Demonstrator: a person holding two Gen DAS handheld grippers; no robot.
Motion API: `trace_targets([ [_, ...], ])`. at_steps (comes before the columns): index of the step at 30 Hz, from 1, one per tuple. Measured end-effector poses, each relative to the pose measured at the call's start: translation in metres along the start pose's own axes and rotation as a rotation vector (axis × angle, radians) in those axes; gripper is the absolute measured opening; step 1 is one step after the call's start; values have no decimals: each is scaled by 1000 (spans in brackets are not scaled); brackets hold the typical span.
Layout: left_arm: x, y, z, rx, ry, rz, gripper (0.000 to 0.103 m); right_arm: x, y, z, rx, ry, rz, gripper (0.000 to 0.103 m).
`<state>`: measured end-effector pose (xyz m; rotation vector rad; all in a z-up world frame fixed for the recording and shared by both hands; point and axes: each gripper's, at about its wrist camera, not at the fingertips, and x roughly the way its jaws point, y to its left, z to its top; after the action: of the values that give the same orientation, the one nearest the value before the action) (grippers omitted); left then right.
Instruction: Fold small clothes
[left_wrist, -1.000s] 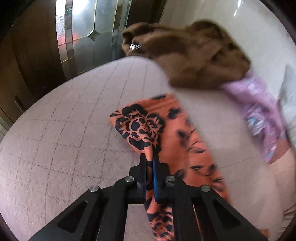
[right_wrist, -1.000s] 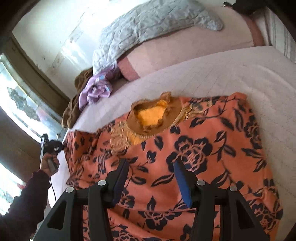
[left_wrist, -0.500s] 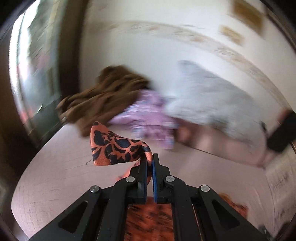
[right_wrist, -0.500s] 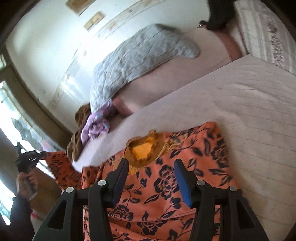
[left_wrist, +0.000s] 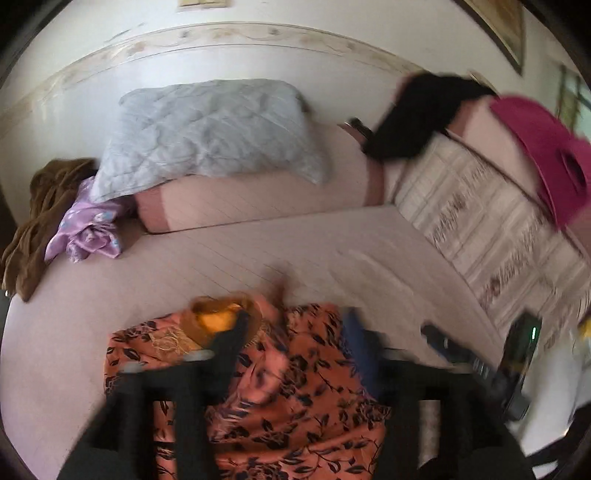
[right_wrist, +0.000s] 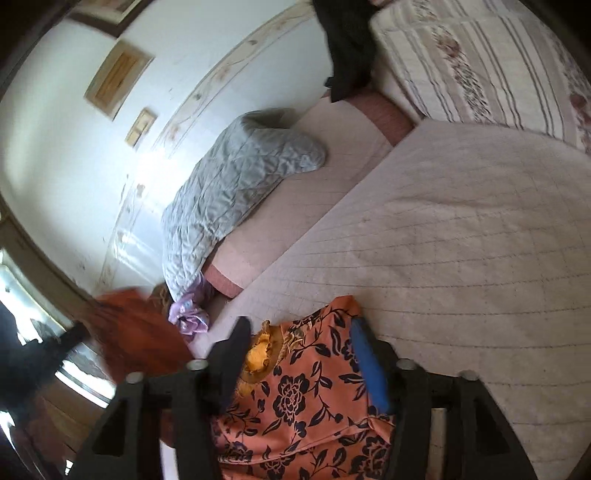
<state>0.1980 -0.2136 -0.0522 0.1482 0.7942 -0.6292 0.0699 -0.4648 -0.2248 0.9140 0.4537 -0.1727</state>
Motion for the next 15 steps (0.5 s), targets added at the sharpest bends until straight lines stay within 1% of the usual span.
trace_targets([
  [2,-6,-8,-13,65,-45,24,70,-4,-8,3,30,-6,-5,74],
  [4,-9,1,-23,70,-58,56,74,-3,-13,5,43,1,-12,74],
  [5,-6,14,-25,57,-60,82,75,-2,-13,5,43,10,-12,74],
  [6,-2,32,-29,31,-57,119,75,2,-12,5,37,22,-18,74],
  [8,3,53,-39,-22,-49,173,75,8,-9,2,19,40,-41,74],
  [11,18,113,-63,-149,-9,261,75,28,0,-6,-17,100,-54,74],
  [13,30,155,-77,-222,18,351,75,47,11,-14,-60,151,-71,74],
  [14,36,175,-85,-248,34,406,75,55,14,-17,-79,177,-82,74],
  [15,39,189,-94,-259,44,444,75,65,17,-22,-94,209,-93,74],
])
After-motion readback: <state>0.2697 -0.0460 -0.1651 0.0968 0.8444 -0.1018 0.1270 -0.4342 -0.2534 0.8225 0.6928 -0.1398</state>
